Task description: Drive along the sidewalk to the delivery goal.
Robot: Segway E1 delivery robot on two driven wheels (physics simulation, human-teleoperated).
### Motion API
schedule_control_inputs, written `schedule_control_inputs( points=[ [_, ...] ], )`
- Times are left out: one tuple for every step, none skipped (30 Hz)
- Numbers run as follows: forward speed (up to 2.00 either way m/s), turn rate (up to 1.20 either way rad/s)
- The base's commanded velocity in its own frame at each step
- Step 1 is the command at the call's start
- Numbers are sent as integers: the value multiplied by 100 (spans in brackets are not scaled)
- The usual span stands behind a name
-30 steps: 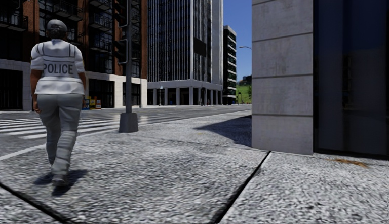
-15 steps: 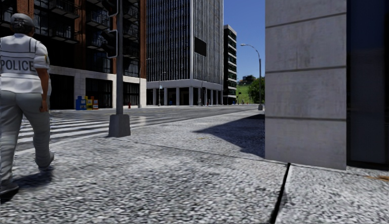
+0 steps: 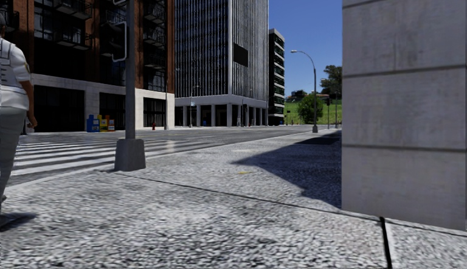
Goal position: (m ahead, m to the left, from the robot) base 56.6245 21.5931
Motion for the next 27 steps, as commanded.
schedule_control_inputs(
  points=[
    [109, 0],
    [109, 0],
    [109, 0],
    [109, 0],
    [109, 0],
    [109, 0],
    [109, 0],
    [109, 0],
    [109, 0],
    [109, 0],
    [109, 0],
    [109, 0],
    [109, 0],
    [109, 0],
    [109, 0],
    [109, 4],
    [109, 4],
    [109, 17],
    [109, 23],
    [109, 28],
    [109, 28],
    [109, 30],
    [108, 30],
    [106, 30],
    [106, 30],
    [104, 30],
    [103, 30]
  ],
)
